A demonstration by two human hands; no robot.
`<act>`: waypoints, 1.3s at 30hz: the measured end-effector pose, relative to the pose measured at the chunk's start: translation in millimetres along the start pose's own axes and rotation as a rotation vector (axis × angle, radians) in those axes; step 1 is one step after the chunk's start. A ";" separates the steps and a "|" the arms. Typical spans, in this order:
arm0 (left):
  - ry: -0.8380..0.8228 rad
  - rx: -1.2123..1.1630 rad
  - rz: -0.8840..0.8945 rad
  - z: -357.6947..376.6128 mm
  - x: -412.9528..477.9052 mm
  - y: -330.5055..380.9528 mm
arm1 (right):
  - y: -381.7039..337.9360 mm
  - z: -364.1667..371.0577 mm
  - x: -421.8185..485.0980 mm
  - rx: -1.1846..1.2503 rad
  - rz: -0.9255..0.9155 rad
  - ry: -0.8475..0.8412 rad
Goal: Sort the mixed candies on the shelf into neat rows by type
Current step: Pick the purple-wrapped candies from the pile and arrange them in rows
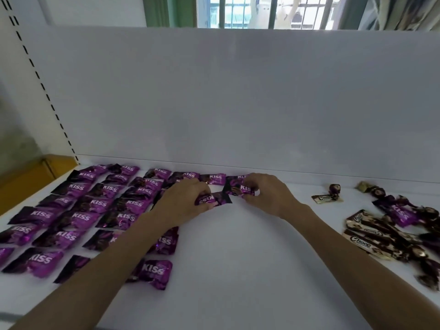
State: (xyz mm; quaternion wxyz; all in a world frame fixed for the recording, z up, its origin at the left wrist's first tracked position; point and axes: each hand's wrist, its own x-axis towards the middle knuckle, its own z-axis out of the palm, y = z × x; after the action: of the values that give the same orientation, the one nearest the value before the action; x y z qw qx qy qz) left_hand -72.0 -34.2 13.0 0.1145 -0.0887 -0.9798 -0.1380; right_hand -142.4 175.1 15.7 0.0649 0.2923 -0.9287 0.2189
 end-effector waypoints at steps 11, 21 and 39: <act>-0.016 0.023 0.011 9.6 15.6 -5.4 | -1.4 12.6 3.0 -0.032 0.080 0.117; 0.011 -0.002 -0.008 13.6 27.9 -9.4 | 2.6 11.6 -25.4 0.008 0.011 0.029; -0.027 0.199 0.063 -3.4 -16.9 -12.7 | -28.8 42.1 -1.1 0.172 -0.185 0.181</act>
State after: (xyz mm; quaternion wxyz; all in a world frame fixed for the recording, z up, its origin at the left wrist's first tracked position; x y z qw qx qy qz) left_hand -57.8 -49.6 8.8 0.1138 -0.1093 -0.9869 -0.0350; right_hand -124.8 135.8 -11.7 0.1427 0.3602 -0.8660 0.3162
